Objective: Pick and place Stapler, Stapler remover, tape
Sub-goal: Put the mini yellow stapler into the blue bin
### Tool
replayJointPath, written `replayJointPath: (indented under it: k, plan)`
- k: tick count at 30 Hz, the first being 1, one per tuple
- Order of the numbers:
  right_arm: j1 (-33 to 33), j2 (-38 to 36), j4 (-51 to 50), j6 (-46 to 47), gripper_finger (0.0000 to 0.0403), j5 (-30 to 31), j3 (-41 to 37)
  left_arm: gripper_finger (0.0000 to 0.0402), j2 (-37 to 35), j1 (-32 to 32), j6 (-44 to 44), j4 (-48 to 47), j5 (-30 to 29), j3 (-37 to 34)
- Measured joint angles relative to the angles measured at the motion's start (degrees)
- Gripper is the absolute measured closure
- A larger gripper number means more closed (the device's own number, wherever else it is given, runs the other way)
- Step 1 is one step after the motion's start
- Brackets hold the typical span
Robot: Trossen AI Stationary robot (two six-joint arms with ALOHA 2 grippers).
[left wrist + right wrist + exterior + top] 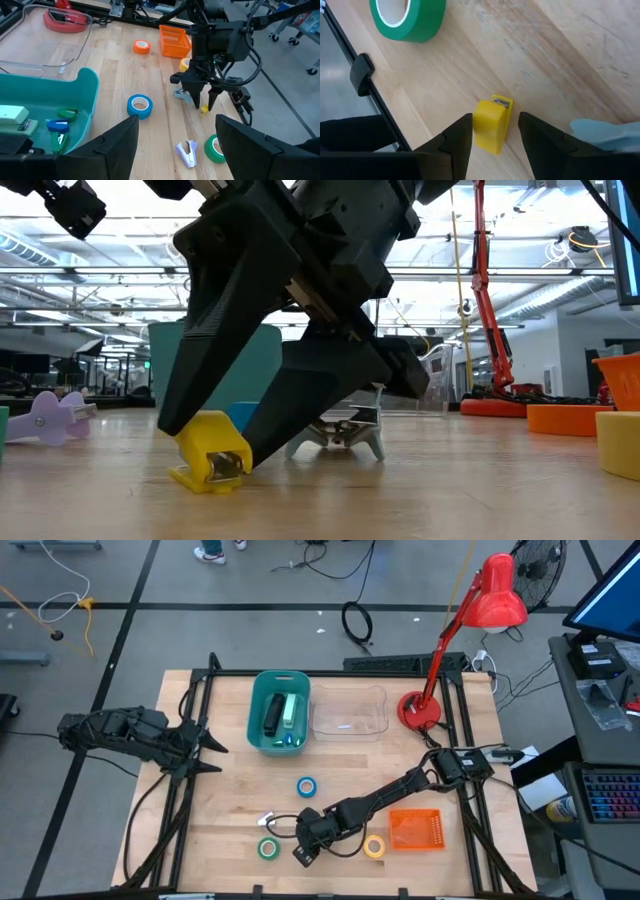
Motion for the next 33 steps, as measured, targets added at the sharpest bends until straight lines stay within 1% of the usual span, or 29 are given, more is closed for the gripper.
replayJointPath:
  k: [12, 26, 29, 33]
  plan:
    - [-0.9, -0.1, -2.9, 1.1, 0.0244, 0.2, 0.0, 0.0135, 0.0, 0.0, 0.1, 0.0, 0.0, 0.0]
    - [-1.5, -0.1, -3.3, 3.2, 0.0244, 1.4, 0.0, 0.0135, 0.0, 0.0, 0.1, 0.0, 0.0, 0.0]
    - [-1.5, -0.1, -3.9, 4.3, 0.0252, 1.6, 0.0, 0.0135, 0.0, 0.0, 0.1, 0.0, 0.0, 0.0]
    - [-1.5, 0.0, -4.3, 4.4, 0.0279, 1.7, 0.0, 0.0135, 0.0, 0.0, 0.1, 0.0, 0.0, 0.0]
